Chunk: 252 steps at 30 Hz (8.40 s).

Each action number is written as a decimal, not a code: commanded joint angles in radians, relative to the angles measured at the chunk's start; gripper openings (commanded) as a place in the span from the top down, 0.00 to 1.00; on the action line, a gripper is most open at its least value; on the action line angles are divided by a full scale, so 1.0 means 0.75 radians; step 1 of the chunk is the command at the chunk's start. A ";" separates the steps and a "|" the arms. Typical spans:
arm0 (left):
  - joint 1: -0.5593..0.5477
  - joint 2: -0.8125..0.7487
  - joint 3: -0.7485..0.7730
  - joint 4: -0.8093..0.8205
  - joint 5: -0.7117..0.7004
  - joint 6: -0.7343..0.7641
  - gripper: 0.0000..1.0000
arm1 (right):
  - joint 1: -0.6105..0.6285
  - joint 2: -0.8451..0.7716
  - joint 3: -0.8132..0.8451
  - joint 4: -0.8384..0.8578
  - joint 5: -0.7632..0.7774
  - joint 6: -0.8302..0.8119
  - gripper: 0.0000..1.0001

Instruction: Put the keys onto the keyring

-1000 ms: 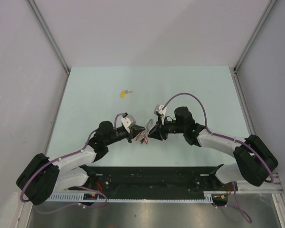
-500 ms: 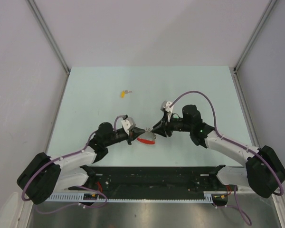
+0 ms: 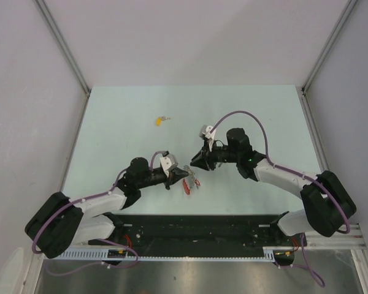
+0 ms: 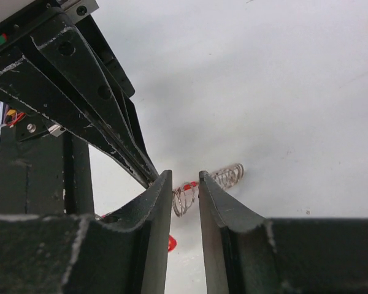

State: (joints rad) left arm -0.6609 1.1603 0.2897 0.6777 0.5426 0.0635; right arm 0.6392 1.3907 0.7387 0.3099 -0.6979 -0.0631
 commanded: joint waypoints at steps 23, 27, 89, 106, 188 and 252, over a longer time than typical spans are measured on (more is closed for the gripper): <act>-0.004 -0.034 0.027 0.029 -0.024 0.028 1.00 | 0.019 0.138 0.107 -0.207 -0.168 -0.147 0.73; -0.004 -0.027 0.025 0.029 -0.024 0.026 1.00 | 0.007 0.124 0.107 -0.203 -0.172 -0.129 0.71; -0.004 -0.105 0.015 0.033 0.068 -0.001 0.55 | 0.107 -0.032 0.171 -0.542 0.147 -0.178 1.00; -0.004 -0.211 -0.090 0.078 -0.096 -0.013 0.51 | 0.244 0.281 0.733 -1.401 0.682 -0.024 1.00; -0.004 -0.305 -0.130 0.340 -0.126 -0.197 1.00 | 0.036 -0.508 -0.029 -0.314 0.366 0.217 0.35; -0.004 -0.038 -0.077 0.575 0.105 -0.183 1.00 | 0.019 -0.206 0.034 -0.094 0.078 0.189 0.52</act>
State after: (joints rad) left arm -0.6651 1.1156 0.1898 1.0317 0.5900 -0.0780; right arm 0.6552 1.2396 0.7170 0.2512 -0.6270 0.1036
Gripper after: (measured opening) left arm 0.007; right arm 0.486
